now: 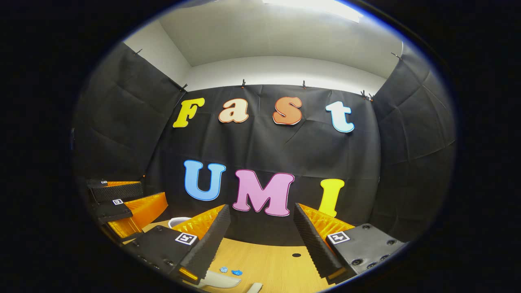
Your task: Pick up the small broom and dustpan from the desktop, sweep the trash into the dustpan with the broom, and then empty the trash into the garbage bin.
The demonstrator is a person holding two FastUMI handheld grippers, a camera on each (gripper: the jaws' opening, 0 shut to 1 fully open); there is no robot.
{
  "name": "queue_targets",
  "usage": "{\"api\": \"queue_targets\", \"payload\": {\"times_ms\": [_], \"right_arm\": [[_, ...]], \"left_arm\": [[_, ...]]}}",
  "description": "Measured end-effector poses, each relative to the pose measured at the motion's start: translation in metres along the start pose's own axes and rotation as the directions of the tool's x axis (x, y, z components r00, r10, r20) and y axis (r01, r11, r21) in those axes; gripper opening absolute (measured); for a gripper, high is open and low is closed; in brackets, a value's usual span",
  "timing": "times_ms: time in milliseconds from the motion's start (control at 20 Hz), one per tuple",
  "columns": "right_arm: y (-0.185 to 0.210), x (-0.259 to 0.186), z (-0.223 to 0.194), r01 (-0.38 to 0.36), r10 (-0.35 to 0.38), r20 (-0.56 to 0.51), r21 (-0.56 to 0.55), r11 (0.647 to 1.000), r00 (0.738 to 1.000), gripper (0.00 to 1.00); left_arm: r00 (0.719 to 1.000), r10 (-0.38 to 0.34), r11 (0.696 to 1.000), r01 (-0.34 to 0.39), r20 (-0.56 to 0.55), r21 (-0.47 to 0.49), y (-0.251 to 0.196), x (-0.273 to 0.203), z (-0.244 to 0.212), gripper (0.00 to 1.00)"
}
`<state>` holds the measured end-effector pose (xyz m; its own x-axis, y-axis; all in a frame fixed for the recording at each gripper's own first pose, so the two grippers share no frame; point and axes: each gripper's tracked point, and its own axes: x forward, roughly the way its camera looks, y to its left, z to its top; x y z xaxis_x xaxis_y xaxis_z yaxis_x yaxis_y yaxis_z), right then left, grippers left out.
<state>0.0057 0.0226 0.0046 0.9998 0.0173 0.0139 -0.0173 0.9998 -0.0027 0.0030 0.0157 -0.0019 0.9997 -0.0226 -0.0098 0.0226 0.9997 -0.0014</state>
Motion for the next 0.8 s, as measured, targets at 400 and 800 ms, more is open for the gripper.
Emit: {"api": "queue_targets", "payload": {"times_ms": [400,800], "right_arm": [[0.0025,-0.0031,0.0016,0.003,-0.003,0.006,-0.033,0.999,1.000,1.00],[0.0024,-0.0007,-0.0016,0.011,-0.011,-0.004,-0.026,1.000,1.000,1.00]], "left_arm": [[1.000,0.006,1.000,-0.006,-0.024,-0.003,0.0018,0.0001,-0.0061,0.80],[0.999,0.008,1.000,-0.008,-0.033,0.001,0.0027,-0.0002,-0.0085,0.80]]}}
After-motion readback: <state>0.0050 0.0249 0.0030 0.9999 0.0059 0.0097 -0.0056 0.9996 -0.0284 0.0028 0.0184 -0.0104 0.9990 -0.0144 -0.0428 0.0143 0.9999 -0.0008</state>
